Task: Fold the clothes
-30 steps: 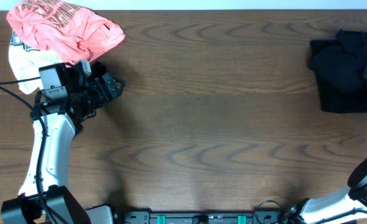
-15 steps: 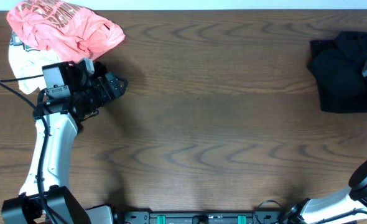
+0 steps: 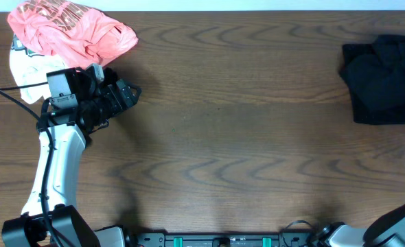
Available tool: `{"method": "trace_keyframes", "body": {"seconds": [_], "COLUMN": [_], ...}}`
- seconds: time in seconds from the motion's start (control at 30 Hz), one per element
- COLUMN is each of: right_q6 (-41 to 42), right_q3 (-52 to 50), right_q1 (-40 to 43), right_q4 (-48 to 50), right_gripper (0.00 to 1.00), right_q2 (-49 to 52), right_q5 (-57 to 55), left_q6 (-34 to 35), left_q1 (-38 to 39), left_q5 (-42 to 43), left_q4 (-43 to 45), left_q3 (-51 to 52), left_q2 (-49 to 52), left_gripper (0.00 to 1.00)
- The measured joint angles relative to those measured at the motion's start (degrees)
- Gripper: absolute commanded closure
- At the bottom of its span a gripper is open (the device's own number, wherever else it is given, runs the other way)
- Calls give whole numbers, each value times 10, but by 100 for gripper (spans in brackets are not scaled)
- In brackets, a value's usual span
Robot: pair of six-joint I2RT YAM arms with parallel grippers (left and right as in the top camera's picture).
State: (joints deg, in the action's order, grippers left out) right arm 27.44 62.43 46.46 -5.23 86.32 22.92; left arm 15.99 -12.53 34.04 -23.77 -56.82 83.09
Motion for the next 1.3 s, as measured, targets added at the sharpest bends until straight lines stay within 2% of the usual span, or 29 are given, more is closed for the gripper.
{"method": "trace_keyframes", "body": {"seconds": [0.03,0.07,0.1,0.13,0.33,0.53,0.77,1.03,1.3], "right_q6": [-7,-13,-18,-23,-54,-108,-129,-136,-155], "right_q3": [0,1,1,1,1,1,2,3,7], "right_q1": [0,0,-2,-4,-33,-60,-64,-64,-64], "right_q4": [3,8,15,19,68,186,303,327,329], "right_gripper": [57,82,94,99,99,99,99,99,99], "right_q2": [-6,-9,-9,-9,20,100,204,316,319], "right_q5": [7,16,27,34,57,63,61,56,58], "left_q6": [0,0,0,0,0,0,0,0,0], "left_q1": [0,0,0,0,0,0,0,0,0], "left_q5": [0,0,0,0,0,0,0,0,0], "left_q4": [0,0,0,0,0,0,1,5,7], "left_q3": [0,0,0,0,0,0,0,0,0], "left_q2": [0,0,0,0,0,3,23,29,29], "left_gripper": [2,2,2,2,2,2,2,2,2]}}
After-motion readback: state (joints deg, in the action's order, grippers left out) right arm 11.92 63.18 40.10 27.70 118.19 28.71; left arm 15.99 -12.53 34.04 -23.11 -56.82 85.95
